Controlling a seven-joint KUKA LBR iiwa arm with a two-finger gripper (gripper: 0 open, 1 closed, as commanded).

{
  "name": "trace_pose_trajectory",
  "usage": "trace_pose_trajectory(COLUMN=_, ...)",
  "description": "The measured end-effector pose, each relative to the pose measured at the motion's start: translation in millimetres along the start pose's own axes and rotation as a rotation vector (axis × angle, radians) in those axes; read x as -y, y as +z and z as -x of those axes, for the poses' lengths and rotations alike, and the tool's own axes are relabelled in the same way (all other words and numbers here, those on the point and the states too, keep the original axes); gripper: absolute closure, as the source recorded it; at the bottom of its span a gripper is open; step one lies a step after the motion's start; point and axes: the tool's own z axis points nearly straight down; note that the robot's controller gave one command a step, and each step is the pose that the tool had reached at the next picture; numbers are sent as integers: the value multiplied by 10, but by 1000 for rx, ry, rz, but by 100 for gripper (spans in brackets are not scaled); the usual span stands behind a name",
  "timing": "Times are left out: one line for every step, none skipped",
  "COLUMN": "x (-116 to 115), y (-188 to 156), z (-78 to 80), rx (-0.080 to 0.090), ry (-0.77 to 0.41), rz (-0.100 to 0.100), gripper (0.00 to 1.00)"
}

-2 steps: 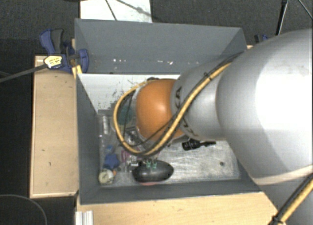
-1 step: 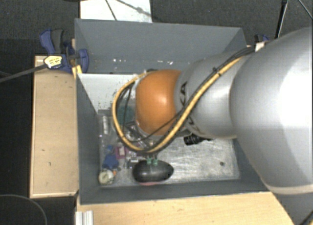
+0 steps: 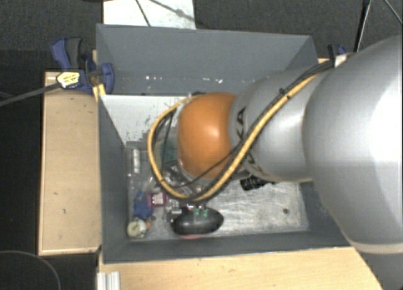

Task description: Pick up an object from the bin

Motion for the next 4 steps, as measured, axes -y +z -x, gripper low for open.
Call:
trace_pose_trajectory(x=-4, y=-1, z=5, rx=1, ry=3, rz=1, gripper=0)
trace_pose_trajectory(x=352, y=584, z=133, rx=7, ry=189, rz=5, gripper=0)
trace_pose_trajectory(x=352, y=555, z=169, rx=19, ry=193, rz=9, gripper=100)
trace_pose_trajectory(x=144, y=-610, z=207, rx=10, ry=135, rz=6, gripper=100)
